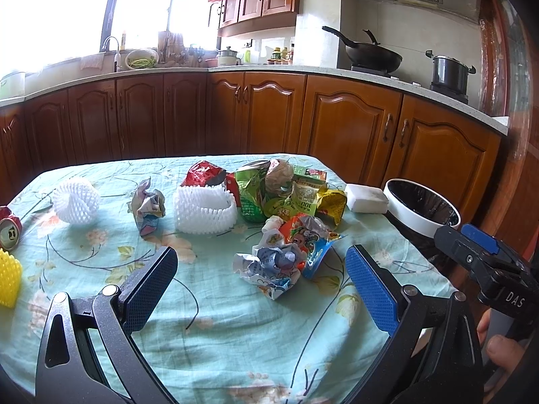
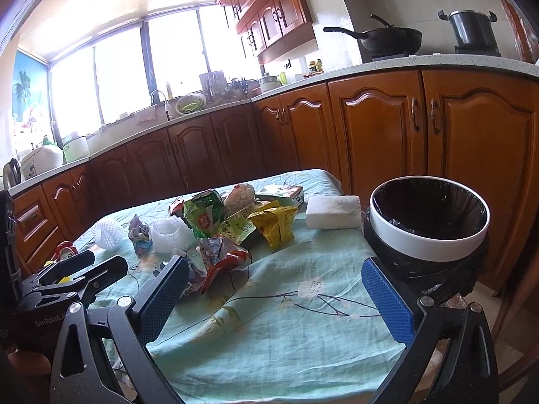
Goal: Collect trash
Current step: 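Grasp the crumpled blue-white wrapper with the left tool while the right tool grasps an orange wrapper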
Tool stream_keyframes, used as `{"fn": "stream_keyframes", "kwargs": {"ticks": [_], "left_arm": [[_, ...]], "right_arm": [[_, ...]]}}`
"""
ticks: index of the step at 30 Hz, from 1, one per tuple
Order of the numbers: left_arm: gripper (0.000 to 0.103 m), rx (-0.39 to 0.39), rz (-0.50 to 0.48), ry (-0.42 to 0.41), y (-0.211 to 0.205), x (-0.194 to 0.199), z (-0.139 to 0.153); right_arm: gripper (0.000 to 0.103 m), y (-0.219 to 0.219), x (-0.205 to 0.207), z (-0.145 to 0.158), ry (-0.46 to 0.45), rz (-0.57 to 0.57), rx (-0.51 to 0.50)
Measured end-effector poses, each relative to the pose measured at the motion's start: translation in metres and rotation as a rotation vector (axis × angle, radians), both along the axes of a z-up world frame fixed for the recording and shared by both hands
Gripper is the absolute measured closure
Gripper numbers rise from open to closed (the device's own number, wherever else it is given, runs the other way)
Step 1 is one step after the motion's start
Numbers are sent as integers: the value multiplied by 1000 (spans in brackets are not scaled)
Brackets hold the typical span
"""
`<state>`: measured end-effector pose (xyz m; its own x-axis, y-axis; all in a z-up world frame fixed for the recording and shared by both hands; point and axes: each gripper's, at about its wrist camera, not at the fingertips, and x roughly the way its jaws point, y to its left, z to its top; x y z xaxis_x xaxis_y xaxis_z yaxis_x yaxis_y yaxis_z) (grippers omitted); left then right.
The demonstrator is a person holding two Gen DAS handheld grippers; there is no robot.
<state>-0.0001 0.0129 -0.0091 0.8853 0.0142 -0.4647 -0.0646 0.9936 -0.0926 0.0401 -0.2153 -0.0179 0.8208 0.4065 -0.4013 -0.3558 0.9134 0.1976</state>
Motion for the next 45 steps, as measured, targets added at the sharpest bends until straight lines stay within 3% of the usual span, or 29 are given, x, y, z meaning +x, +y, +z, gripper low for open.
{"fn": "stream_keyframes", "kwargs": {"ticks": [6, 12, 19, 27, 31, 33, 35, 42, 45], "left_arm": [[1, -18, -5, 18, 5, 5, -3], [2, -53, 1, 66, 16, 14, -12], [21, -68, -25, 141, 24, 34, -19], [29, -100, -88, 233, 25, 61, -27], [31, -101, -111, 281, 22, 71, -38], [38, -100, -119, 303, 21, 75, -43], [48, -116, -138, 322, 21, 80, -47], [82, -125, -196, 310, 12, 87, -43], [87, -114, -219, 298, 4, 86, -37]], "right_arm": [[4, 1, 15, -7, 71, 42, 56], [25, 8, 38, -14, 171, 109, 118], [57, 25, 76, -33, 339, 198, 211], [65, 47, 107, -48, 445, 263, 250], [82, 52, 119, -61, 488, 287, 268], [96, 52, 120, -62, 493, 304, 281], [100, 49, 118, -60, 479, 310, 282], [103, 21, 106, -47, 422, 277, 281], [103, 4, 100, -39, 395, 254, 287]]}}
